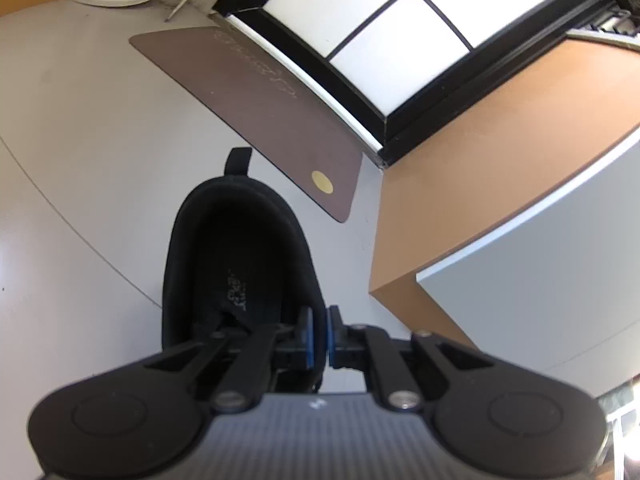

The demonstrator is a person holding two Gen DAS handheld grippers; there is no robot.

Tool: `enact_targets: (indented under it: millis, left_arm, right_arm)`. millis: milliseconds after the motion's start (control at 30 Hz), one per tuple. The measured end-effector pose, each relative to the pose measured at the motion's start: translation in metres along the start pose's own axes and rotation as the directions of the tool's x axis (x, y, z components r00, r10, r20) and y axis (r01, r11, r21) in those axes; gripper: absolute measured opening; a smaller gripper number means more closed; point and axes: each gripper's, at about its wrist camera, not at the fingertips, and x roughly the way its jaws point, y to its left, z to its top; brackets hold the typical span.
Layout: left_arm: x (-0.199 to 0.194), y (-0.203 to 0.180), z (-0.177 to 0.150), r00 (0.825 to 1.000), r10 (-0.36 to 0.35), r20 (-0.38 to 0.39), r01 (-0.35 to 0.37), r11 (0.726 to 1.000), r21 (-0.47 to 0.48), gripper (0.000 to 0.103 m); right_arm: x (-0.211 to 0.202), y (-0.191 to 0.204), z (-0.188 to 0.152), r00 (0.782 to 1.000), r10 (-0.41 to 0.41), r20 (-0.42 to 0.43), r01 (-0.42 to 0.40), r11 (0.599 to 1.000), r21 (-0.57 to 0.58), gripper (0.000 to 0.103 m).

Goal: Organize scattered shoes
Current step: 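Carry the black sneaker toward the first sneaker with the left gripper, then lower the sneaker beside the first one and open the left gripper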

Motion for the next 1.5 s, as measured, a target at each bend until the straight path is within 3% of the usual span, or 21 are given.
enact_targets:
  millis: [100, 200, 500, 667, 800, 1100, 1333, 1500]
  left_arm:
    - [0.004, -0.005, 0.004, 1.0, 0.009, -0.004, -0.009, 1.0, -0.014, 0.006]
    - [0.008, -0.013, 0.008, 1.0, 0.011, -0.005, -0.012, 0.999, -0.031, 0.006]
    - [0.019, -0.021, 0.015, 0.999, -0.015, 0.042, 0.021, 0.992, -0.128, 0.006]
    - [0.018, -0.003, 0.002, 0.998, 0.002, 0.059, 0.007, 0.987, -0.164, 0.006]
    - [-0.004, 0.015, -0.01, 0.997, 0.014, 0.08, 0.0, 0.984, -0.177, 0.006]
    - [-0.048, 0.047, -0.045, 0.995, 0.03, 0.09, -0.008, 0.972, -0.233, 0.006]
    - [-0.077, 0.081, -0.082, 0.997, 0.066, 0.046, -0.046, 0.933, -0.357, 0.008]
    - [-0.087, 0.084, -0.089, 0.998, 0.065, 0.004, -0.059, 0.929, -0.366, 0.009]
  right_arm:
    - [-0.002, -0.005, 0.002, 0.999, 0.007, -0.036, -0.003, 0.994, 0.111, 0.064]
    - [-0.003, -0.006, 0.001, 0.999, 0.0, -0.043, 0.006, 0.99, 0.14, 0.064]
    - [-0.009, -0.029, 0.003, 0.998, 0.046, -0.046, -0.027, 0.933, 0.359, 0.063]
    - [-0.028, -0.032, -0.008, 0.991, 0.127, -0.046, -0.106, 0.939, 0.328, 0.068]
    - [-0.049, -0.024, -0.012, 0.99, 0.14, -0.023, -0.13, 0.959, 0.252, 0.068]
    - [-0.071, 0.028, -0.009, 0.979, 0.202, 0.019, -0.203, 0.972, 0.12, 0.068]
    - [-0.071, 0.061, 0.001, 0.973, 0.23, 0.034, -0.231, 0.973, 0.026, 0.068]
    - [-0.072, 0.075, 0.006, 0.97, 0.237, 0.051, -0.237, 0.972, -0.015, 0.068]
